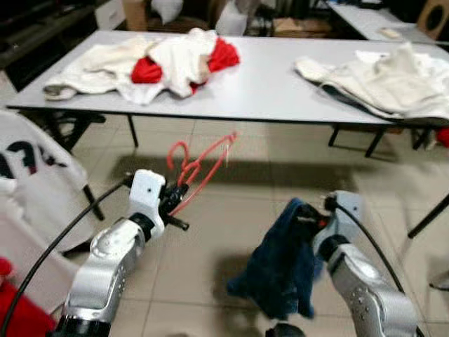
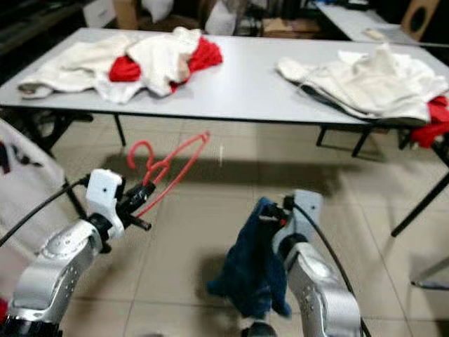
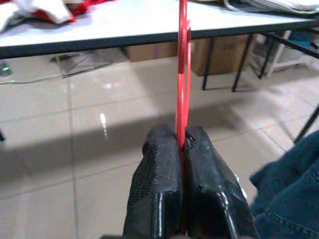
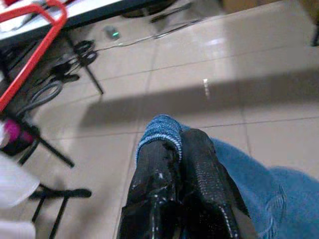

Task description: Hang hanger

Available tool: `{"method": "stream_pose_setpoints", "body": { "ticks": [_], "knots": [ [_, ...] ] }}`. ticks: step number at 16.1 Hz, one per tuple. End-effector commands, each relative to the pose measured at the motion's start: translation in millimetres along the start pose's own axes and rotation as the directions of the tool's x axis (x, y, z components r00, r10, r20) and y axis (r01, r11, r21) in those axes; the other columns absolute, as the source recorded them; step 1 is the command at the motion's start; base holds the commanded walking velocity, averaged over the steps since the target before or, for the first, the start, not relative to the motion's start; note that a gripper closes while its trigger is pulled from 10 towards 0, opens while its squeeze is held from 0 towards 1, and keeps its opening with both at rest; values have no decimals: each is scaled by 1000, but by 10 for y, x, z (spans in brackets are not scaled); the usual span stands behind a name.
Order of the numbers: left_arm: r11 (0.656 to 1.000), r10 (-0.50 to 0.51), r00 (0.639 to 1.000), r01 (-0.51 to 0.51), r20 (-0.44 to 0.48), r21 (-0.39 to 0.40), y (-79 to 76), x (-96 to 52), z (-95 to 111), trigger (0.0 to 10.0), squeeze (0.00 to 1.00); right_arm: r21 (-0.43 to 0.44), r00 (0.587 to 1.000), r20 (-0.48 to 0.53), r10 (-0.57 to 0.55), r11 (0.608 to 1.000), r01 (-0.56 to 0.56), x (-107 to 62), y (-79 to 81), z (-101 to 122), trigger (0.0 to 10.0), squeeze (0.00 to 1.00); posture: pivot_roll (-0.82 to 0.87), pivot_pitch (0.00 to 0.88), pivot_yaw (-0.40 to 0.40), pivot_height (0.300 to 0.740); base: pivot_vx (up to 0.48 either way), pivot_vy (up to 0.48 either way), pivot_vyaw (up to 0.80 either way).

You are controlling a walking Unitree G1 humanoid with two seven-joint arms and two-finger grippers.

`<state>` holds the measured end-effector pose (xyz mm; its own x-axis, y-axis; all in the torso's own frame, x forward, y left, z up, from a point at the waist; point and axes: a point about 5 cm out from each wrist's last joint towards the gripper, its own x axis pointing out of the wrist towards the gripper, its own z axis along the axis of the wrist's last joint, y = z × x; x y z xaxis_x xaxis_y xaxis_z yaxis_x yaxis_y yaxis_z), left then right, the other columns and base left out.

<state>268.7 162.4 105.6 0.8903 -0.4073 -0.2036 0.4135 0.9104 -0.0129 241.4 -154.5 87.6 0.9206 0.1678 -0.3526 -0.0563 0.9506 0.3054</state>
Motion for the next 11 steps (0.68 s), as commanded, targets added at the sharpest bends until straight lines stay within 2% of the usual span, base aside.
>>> {"method": "stream_pose_setpoints", "body": {
  "ticks": [1,3,4,5,6,8,9,11],
  "knots": [
    [1000,8,1000,-8,16,5,12,29,45,10000,0,-53,997,59,47,998,-44,8,38,190,10000,0,-50,0,29,705,0,0,0],
    [1000,15,999,-16,29,23,14,40,59,10000,0,-83,995,89,50,996,-43,19,36,266,10000,0,-50,0,23,705,0,0,0],
    [1000,25,998,-26,52,16,21,46,101,10000,0,-137,986,120,112,986,-95,25,99,378,10000,0,-57,0,21,705,0,0,0],
    [999,32,997,-33,73,4,26,49,158,10000,0,-149,974,160,159,980,-135,29,158,493,10000,0,-60,0,20,705,0,0,0],
    [999,31,996,-32,86,8,28,54,197,10000,0,-120,968,185,172,981,-151,33,183,558,10000,0,-61,0,18,705,244,0,0],
    [999,34,995,-35,98,8,38,65,238,10000,0,-116,956,217,196,978,-174,31,218,647,10000,0,-60,0,21,705,263,0,0],
    [999,38,993,-39,110,9,66,64,269,10000,0,-69,936,283,208,978,-196,25,296,823,10000,0,-59,0,20,705,274,0,0],
    [999,35,991,-37,128,6,80,60,325,10000,0,-84,909,328,257,966,-243,0,406,987,10000,0,-61,0,22,705,293,0,0]
  ]
}}
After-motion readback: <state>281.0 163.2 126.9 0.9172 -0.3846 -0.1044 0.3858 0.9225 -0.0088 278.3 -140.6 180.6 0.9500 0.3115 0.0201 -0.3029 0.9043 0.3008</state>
